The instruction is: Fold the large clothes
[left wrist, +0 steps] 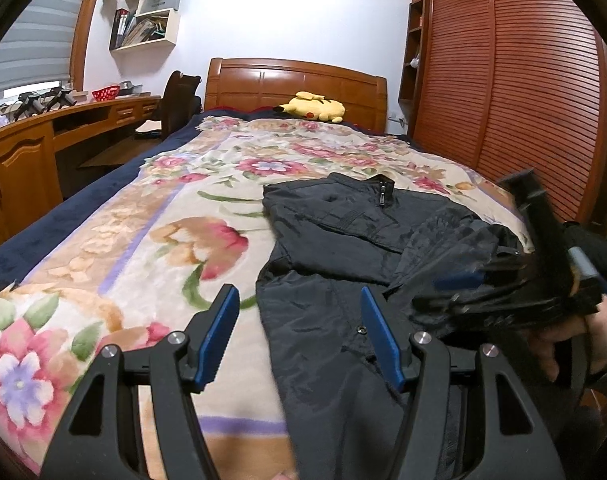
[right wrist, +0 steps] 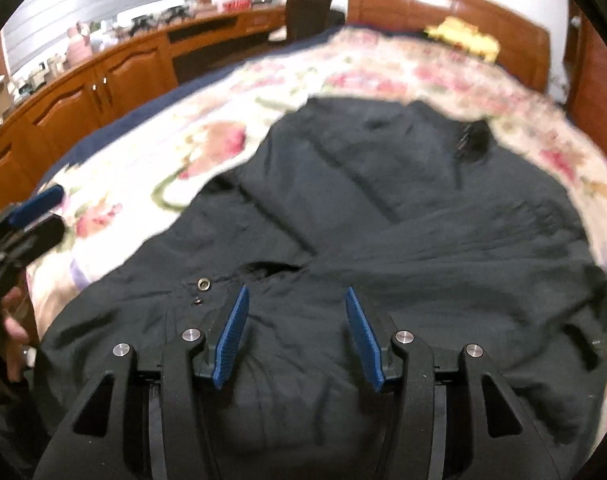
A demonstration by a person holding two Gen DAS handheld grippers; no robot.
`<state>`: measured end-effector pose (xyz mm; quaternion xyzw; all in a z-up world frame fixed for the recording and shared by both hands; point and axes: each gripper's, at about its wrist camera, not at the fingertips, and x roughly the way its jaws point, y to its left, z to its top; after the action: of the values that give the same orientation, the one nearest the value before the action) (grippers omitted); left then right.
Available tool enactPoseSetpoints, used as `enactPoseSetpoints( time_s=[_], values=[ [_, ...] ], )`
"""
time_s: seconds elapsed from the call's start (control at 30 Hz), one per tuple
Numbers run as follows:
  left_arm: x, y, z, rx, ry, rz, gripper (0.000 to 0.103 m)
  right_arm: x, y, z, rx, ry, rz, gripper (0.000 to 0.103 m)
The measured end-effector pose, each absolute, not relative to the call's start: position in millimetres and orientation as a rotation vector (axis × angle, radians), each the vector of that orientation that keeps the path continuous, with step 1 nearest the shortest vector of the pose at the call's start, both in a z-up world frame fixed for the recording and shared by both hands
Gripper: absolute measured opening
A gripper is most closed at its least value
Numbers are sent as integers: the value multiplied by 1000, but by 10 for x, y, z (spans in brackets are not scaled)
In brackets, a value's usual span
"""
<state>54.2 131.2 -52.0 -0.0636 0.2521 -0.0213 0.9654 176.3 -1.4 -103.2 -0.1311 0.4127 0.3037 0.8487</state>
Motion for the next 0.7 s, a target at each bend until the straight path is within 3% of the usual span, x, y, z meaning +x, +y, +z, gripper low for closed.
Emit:
enactPoseSetpoints(
  time_s=[0.43, 0.53, 0.57, 0.7],
  values=[
    [472, 1391, -526, -131, 506, -38, 62, 1454, 23, -1279, -314, 936, 683, 52],
    [460, 1373, -521, -130, 506, -41, 62, 1425, 0, -1317, -319, 945, 692, 40],
    [451, 1367, -523, -130, 507, -42, 62, 1418, -15, -1321, -319, 947, 693, 28],
    [427, 1319, -516, -130, 506, -51, 62, 1340, -106, -1301, -319, 946, 711, 16]
  ],
)
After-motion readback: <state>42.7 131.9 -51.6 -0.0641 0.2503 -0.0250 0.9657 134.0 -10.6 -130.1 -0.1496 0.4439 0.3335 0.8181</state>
